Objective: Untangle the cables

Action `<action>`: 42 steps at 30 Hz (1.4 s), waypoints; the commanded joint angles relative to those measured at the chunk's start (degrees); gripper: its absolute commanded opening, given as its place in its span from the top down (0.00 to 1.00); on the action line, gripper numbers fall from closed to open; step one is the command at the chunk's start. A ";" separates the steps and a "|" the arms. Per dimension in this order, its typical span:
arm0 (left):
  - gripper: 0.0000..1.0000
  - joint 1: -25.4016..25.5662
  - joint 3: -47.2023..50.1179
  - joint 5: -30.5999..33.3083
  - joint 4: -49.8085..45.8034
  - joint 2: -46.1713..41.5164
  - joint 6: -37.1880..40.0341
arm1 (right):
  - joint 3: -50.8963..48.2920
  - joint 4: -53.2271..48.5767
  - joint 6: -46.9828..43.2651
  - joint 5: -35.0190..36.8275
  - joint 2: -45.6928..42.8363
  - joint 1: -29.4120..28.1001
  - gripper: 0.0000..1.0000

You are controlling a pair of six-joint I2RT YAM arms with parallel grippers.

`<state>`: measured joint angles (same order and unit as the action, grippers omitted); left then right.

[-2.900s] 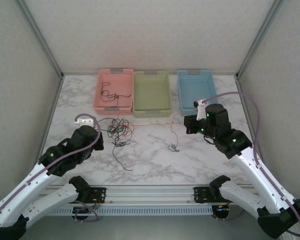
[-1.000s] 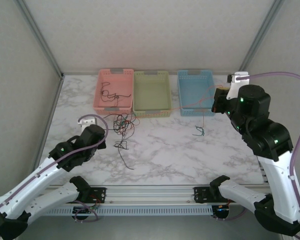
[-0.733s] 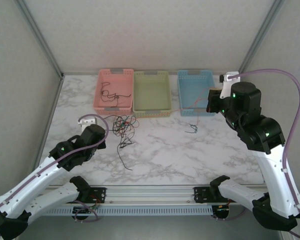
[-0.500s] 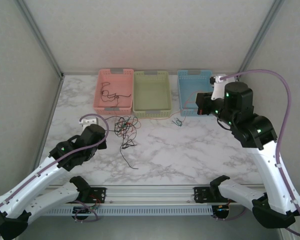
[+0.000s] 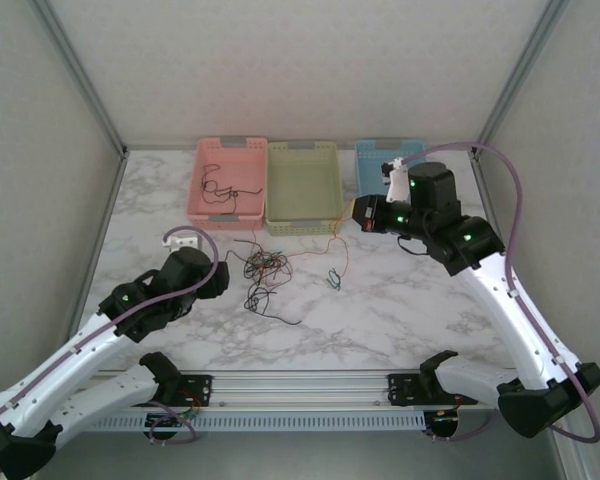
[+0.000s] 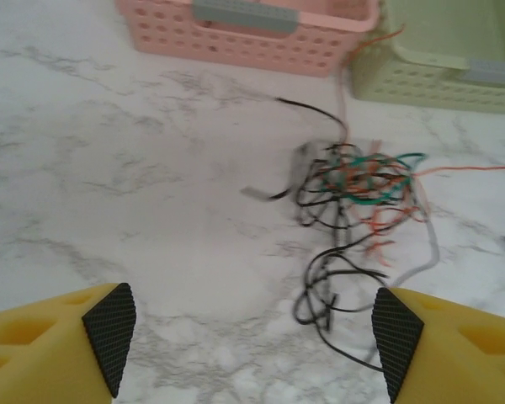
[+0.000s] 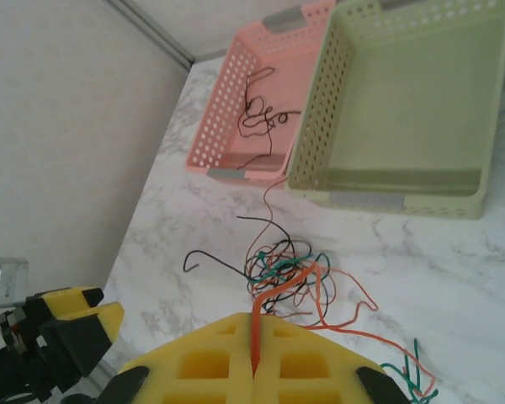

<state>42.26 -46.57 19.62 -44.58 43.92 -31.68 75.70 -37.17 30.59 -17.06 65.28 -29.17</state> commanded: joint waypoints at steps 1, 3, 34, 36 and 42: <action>0.26 -0.36 1.95 -12.78 8.39 -2.24 2.79 | -1.49 3.55 4.01 -1.69 0.38 -1.02 1.00; 0.27 0.28 3.24 -21.11 14.42 -1.90 3.05 | -2.23 4.59 5.39 -2.01 0.89 -1.33 1.00; 0.31 15.13 -4.57 -30.58 50.08 46.67 1.38 | -9.61 7.04 6.86 4.31 0.55 -1.82 1.00; 0.31 15.11 -3.79 -29.42 48.83 46.48 2.59 | -9.61 6.77 6.60 4.40 0.36 -1.77 1.00; 0.32 14.78 -1.09 -28.30 48.61 46.98 5.91 | -9.36 5.91 5.66 4.75 0.01 -1.75 1.00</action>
<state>57.28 -49.06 -9.93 4.47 90.35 -28.58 66.28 -30.85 37.23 -13.26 66.52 -30.63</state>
